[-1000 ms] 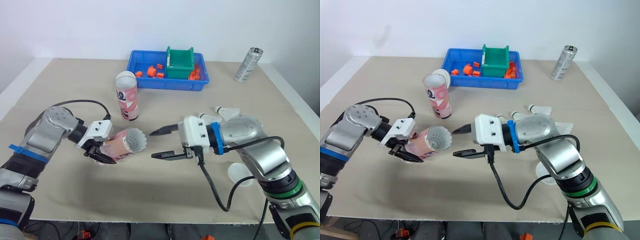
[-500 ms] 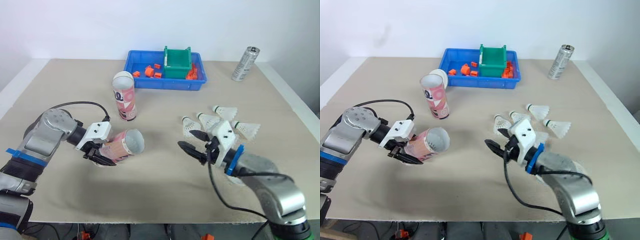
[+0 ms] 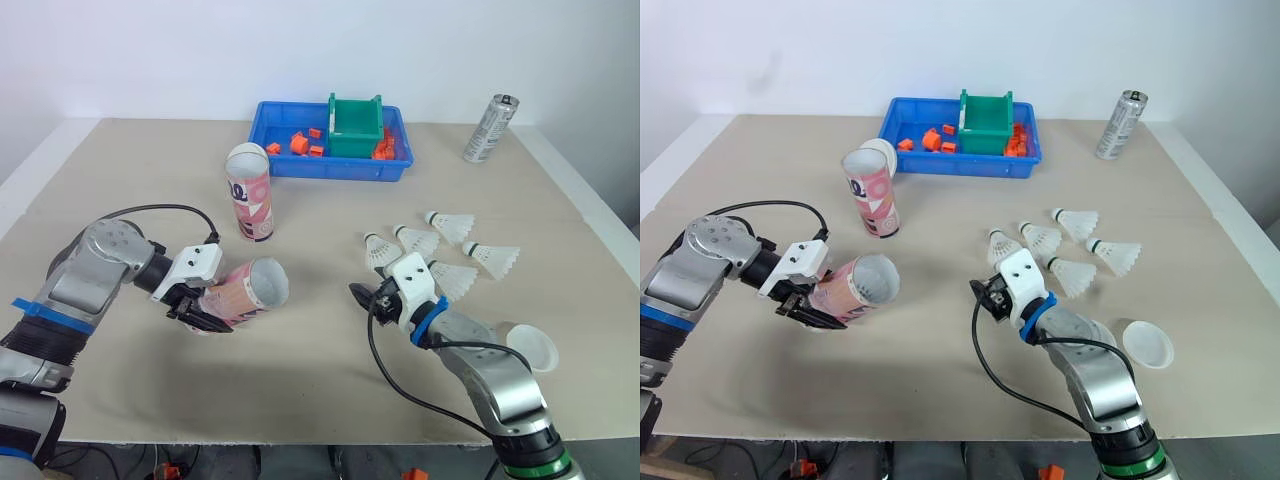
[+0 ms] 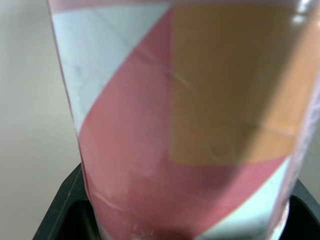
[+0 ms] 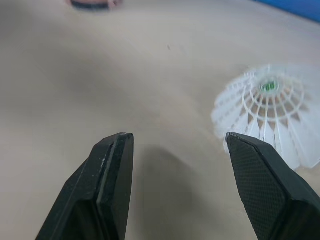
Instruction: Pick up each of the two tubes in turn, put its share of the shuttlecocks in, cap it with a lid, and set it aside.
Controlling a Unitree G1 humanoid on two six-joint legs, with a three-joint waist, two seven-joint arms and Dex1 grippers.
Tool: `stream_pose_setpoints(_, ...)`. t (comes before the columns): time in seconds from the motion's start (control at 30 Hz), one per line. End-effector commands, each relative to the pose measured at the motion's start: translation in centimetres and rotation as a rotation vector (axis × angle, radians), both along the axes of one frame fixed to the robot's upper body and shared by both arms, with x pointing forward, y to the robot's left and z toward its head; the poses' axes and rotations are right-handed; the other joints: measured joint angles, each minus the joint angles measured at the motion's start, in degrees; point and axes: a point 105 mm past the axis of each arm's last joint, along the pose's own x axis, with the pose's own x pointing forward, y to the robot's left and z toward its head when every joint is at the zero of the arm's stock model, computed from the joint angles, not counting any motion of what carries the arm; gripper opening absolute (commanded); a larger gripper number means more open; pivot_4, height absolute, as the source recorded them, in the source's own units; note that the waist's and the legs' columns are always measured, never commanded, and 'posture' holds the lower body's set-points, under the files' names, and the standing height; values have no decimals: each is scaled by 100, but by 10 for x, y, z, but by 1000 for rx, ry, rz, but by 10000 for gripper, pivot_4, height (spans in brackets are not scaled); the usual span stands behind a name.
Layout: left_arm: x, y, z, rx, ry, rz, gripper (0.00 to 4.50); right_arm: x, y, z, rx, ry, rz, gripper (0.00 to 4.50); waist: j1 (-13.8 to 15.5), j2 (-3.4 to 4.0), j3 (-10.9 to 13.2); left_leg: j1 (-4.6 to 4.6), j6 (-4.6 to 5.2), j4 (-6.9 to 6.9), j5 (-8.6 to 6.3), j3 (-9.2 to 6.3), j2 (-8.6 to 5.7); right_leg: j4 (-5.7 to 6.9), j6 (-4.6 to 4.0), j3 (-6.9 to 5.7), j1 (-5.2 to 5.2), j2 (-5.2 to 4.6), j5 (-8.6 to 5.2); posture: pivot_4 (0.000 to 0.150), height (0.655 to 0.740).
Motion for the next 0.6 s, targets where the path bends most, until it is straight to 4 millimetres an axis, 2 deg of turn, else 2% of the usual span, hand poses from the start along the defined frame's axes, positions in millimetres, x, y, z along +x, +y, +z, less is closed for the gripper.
stream_pose_setpoints(0.03, -1, 1, 5, -6, -17, 1, 29494, 13, -1, 16, 4, -78, -4, 31968, -1, 0, 0, 0, 0, 0, 0, 0, 0, 0, 0, 0, 0, 0, 0, 1500, 7309)
stream_pose_setpoints(0.33, -3, 1, 6, -10, -18, 11, 29494, 40, 3, 13, -29, -105, -17, 31968, -6, -1, 1, -1, 0, -2, 0, 0, 0, -1, 1, 0, 0, 0, -2, 1500, 7309)
stream_pose_setpoints(0.43, -4, 1, 7, -11, -19, 16, 29494, 44, 7, 15, -8, -116, -17, 25150, -7, -1, 1, 0, 0, -6, 0, -1, 0, -1, 1, 0, -1, 2, -3, 1500, 7309)
stream_pose_setpoints(0.5, -4, 2, 8, -12, -18, 19, 29494, 44, 9, 18, 1, -131, -11, 15874, -8, -1, 1, 0, 0, -7, 0, -1, 0, -1, 1, 0, -1, 2, -3, 1500, 7309)
stream_pose_setpoints(0.53, -5, 2, 8, -12, -17, 20, 29494, 44, 10, 19, 6, -136, -6, 9512, -7, -1, 1, -1, 0, -7, 0, -1, 0, -1, 1, 0, -1, 2, -3, 1500, 7309)
stream_pose_setpoints(0.57, -5, 2, 8, -12, -16, 21, 29494, 42, 12, 20, 5, -142, 6, 6377, -8, -1, 1, -2, 0, -7, 0, -1, 0, -1, 2, 0, -1, 2, -3, 1500, 7309)
stream_pose_setpoints(0.6, -5, 2, 8, -13, -15, 23, 29494, 41, 13, 21, 2, -148, 15, 1409, -8, -1, 1, -2, 0, -7, 0, -1, 0, -1, 3, 0, -1, 2, -3, 1500, 7309)
